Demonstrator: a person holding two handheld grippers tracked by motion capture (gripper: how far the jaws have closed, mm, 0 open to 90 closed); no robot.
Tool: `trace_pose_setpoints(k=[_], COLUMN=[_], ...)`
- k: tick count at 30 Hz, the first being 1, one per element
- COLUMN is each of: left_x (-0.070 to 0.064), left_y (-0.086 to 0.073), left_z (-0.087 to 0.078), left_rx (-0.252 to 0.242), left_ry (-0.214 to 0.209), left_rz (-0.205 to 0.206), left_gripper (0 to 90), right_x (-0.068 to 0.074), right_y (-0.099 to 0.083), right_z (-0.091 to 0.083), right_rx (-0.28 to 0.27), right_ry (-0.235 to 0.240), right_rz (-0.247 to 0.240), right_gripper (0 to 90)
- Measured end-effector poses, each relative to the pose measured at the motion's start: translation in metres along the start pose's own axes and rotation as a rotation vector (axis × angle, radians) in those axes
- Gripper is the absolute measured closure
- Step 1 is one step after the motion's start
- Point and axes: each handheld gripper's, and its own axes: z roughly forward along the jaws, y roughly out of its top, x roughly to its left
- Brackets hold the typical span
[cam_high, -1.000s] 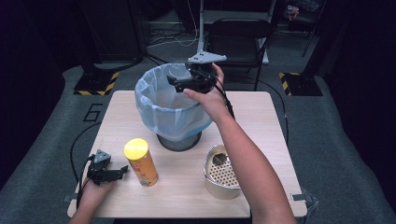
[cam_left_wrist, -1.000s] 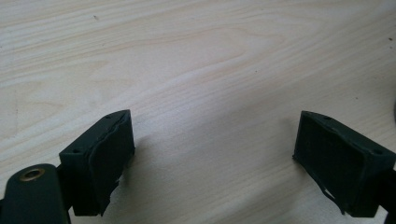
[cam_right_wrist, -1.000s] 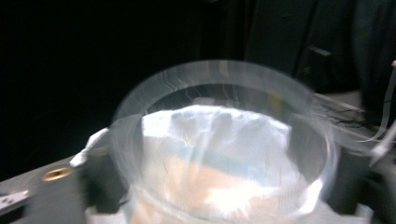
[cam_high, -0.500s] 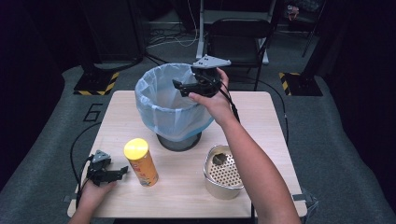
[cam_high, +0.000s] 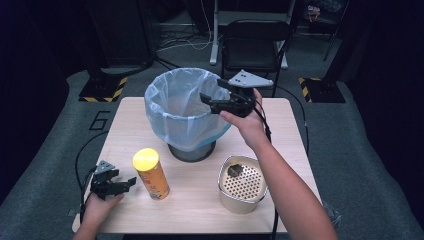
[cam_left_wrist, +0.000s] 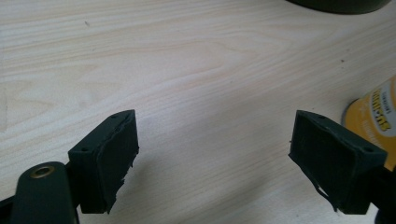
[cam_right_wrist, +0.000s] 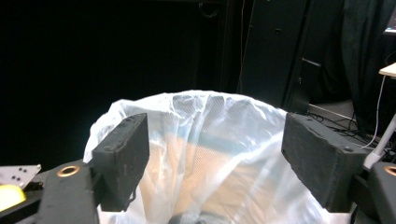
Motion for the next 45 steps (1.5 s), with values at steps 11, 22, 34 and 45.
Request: trace_pose_setpoints(k=[11,22,34,45], left_x=[-0.012,-0.026,-0.034,-0.054], left_y=[0.022,0.035,0.017,0.011], left_z=[-0.018,-0.039,-0.046,-0.044], left_rx=[-0.01,-0.045,-0.057,-0.063], left_ry=[0.001,-0.099,-0.236,-0.296], left_rz=[0.058,0.138,0.121,0.156], left_gripper=[17.3,14.2,7.9,7.8], right_x=[-0.004,-0.007,0.002,-0.006], right_y=[-0.047,-0.084,-0.107,-0.114], right_z=[-0.064,-0.097,-0.13,-0.149], right_rx=[0.09,0.08,0.064,0.047], right_ry=[-0.104,-0.182,-0.223,-0.277], right_rz=[-0.006,0.003,0.052,0.084], right_gripper=[30.8,34.3,33.4,33.5])
